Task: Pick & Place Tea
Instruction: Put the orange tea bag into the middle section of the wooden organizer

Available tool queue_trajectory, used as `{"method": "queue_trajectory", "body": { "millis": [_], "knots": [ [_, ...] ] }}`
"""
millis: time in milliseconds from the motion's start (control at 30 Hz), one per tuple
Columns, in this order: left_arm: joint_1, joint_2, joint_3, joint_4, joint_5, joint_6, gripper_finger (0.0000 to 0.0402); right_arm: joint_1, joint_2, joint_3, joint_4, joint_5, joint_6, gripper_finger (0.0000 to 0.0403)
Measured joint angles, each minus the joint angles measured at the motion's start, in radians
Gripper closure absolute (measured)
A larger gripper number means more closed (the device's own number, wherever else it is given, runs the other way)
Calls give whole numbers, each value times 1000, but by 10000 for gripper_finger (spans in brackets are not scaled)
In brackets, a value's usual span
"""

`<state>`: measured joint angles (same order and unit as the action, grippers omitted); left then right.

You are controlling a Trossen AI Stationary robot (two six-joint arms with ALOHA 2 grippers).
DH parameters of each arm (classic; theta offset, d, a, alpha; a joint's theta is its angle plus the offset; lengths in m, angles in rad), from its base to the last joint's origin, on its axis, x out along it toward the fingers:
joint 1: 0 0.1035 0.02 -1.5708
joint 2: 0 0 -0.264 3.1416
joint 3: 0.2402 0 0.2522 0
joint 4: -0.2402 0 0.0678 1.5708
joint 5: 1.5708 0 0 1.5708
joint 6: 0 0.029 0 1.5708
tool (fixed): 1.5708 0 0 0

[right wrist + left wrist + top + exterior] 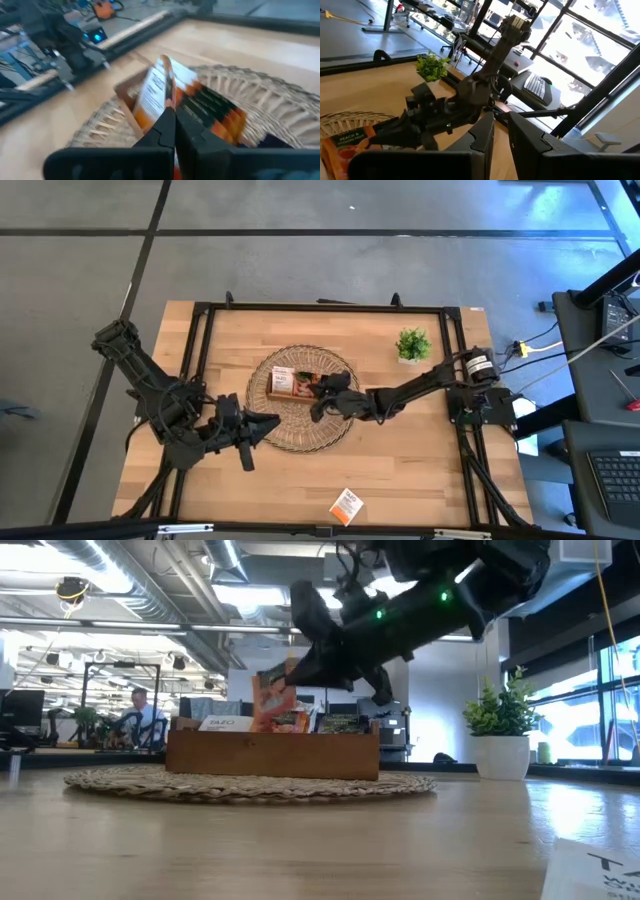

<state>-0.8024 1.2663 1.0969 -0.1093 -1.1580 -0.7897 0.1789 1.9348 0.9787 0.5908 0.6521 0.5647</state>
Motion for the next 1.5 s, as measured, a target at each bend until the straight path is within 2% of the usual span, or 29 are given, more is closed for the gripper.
{"method": "queue_trajectory", "body": {
  "millis": [667,800,1033,1200,1333,1400,1500],
  "knots": [
    [0,0,0,0,0,-9,346,0,24,-1,-51,0,9,395],
    [0,0,0,0,0,-12,347,0,24,-1,-64,-1,14,372],
    [0,0,0,0,0,-11,349,-16,24,-1,-138,0,137,315],
    [0,0,0,0,0,-11,346,-31,24,-1,-95,3,129,298],
    [0,0,0,0,0,-10,349,-33,8,-1,1,4,30,298],
    [0,0,0,-1,2,-10,350,-34,-15,0,9,-37,-39,297],
    [0,0,0,-7,42,-10,349,-55,-67,1,-3,-221,-124,297]
  ]
}}
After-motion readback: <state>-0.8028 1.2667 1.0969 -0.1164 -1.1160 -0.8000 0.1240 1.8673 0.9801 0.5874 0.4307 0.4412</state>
